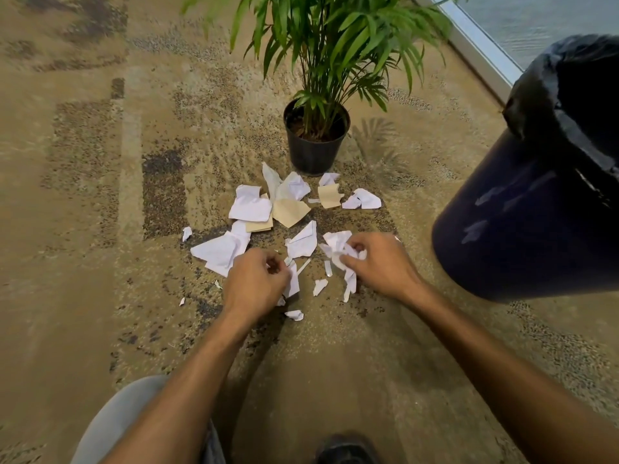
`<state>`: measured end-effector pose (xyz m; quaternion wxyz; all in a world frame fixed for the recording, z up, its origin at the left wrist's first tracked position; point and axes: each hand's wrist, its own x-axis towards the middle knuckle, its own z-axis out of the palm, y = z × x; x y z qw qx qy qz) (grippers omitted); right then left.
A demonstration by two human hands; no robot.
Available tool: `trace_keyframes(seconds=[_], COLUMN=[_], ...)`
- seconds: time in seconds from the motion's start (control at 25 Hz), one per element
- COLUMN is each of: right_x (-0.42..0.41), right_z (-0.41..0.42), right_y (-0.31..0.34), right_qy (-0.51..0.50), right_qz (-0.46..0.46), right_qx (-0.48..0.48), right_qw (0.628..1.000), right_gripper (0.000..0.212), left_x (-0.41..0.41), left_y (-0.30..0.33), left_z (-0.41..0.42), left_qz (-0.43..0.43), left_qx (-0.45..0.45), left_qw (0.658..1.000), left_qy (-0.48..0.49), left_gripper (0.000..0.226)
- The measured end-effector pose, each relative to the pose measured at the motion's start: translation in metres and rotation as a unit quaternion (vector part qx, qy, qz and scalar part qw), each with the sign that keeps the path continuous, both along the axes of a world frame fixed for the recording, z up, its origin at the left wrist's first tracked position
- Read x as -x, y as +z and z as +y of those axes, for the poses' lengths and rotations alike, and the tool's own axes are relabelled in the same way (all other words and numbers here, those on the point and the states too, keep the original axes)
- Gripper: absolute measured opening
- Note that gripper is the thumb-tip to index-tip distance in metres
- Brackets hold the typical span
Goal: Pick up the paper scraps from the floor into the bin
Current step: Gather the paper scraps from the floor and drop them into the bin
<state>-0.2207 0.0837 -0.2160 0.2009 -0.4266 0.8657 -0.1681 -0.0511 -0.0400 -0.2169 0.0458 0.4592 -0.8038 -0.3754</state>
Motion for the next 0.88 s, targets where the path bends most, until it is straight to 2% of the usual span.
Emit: trace_keyframes(seconds=[0.08, 0.16, 0.24, 0.32, 0.4, 0.52, 0.6, 0.76, 0.88], right_x=[0.012, 0.018, 0.017, 0.016, 0.015, 0.005, -0.004, -0.007, -0.003], right_z=[-0.016, -0.030, -0.036, -0.037, -0.040, -0.048, -0.051, -0.046, -0.036], right_y=[0.000, 0.001, 0.001, 0.002, 0.006, 0.007, 0.004, -0.002, -0.010], right_qy=[-0.007, 0.013, 0.029, 0.018, 0.008, 0.043, 0.087, 0.117, 0.125], right_qz=[0.023, 0.087, 0.152, 0.170, 0.168, 0.213, 0.224, 0.197, 0.196], right_qx=[-0.012, -0.048, -0.089, -0.115, -0.137, -0.188, -0.198, -0.104, -0.059], right_qw=[1.000, 0.995, 0.984, 0.979, 0.976, 0.958, 0.950, 0.968, 0.971], right_gripper=[0.019, 0.019, 0.043, 0.064, 0.075, 0.076, 0.062, 0.016, 0.023], left_x=[0.002, 0.002, 0.002, 0.003, 0.004, 0.004, 0.003, 0.005, 0.006], left_y=[-0.011, -0.016, -0.019, -0.017, -0.012, -0.007, -0.008, -0.011, -0.009], left_z=[0.000, 0.002, 0.004, 0.006, 0.009, 0.011, 0.011, 0.013, 0.012], left_qz=[-0.041, -0.087, -0.137, -0.173, -0.213, -0.264, -0.243, -0.156, -0.132], left_qx=[0.046, 0.070, 0.086, 0.096, 0.117, 0.122, 0.102, 0.112, 0.120], left_qw=[0.998, 0.993, 0.987, 0.980, 0.970, 0.956, 0.963, 0.978, 0.978], left_qy=[-0.015, -0.028, -0.025, -0.018, -0.024, -0.041, -0.049, -0.084, -0.111], left_gripper=[0.009, 0.010, 0.038, 0.064, 0.071, 0.065, 0.052, 0.011, 0.002])
